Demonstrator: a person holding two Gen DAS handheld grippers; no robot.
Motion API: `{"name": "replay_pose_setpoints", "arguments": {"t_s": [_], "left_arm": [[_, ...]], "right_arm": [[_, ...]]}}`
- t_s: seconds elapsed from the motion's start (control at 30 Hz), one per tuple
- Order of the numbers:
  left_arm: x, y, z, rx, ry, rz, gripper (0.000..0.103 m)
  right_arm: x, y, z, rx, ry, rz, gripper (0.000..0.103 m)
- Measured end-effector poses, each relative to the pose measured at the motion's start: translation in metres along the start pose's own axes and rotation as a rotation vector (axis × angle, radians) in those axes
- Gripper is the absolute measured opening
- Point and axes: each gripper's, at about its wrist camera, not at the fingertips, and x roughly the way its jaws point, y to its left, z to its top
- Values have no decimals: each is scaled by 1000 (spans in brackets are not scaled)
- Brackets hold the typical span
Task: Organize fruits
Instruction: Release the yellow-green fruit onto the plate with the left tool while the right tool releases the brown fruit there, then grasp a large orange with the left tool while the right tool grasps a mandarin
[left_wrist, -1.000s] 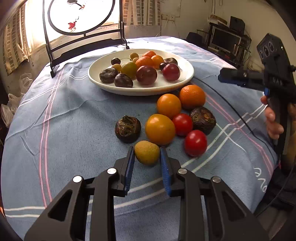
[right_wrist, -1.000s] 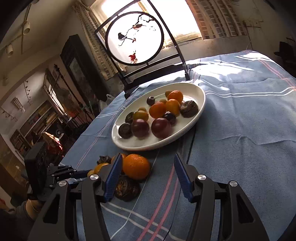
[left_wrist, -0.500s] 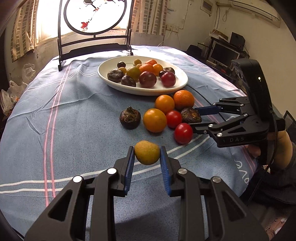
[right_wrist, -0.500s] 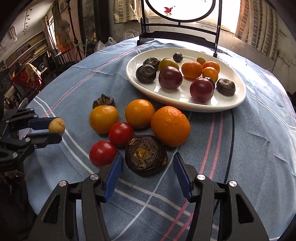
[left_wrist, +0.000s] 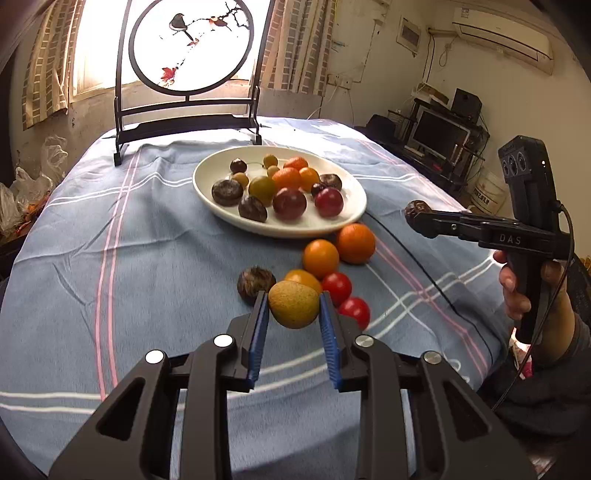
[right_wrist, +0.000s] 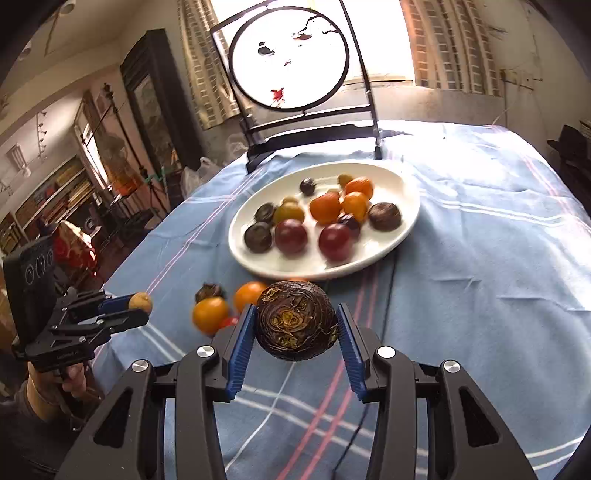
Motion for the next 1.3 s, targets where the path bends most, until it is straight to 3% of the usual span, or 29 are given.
{"name": "replay_pose_setpoints", "arguments": {"t_s": [0.2, 0.4, 0.43, 0.5, 0.7, 0.8, 0.97, 1.1, 1.3], "left_arm": [[49, 7, 67, 14, -11, 26, 27], [114, 25, 121, -46, 35, 38, 27], [121, 29, 126, -61, 33, 43, 30], [125, 35, 131, -94, 12, 60, 57], [97, 28, 109, -74, -3, 48, 60], [73, 20, 80, -46, 29, 21, 60], [43, 0, 27, 60, 99, 40, 59], [40, -6, 4, 71, 141, 45, 59], [62, -5, -1, 14, 182, 68, 54]], "right_arm": [[29, -21, 62, 18, -58, -35, 44], [94, -29, 103, 59, -28, -50, 45], [101, -29, 105, 52, -32, -60, 46], [105, -29, 104, 49, -56, -79, 56], [72, -32, 81, 62, -85, -66, 56], [49, -26, 56, 45, -77, -50, 56], [27, -25, 2, 48, -42, -7, 58], [22, -33, -17, 101, -24, 30, 59], [19, -48, -20, 184, -41, 15, 60]]}}
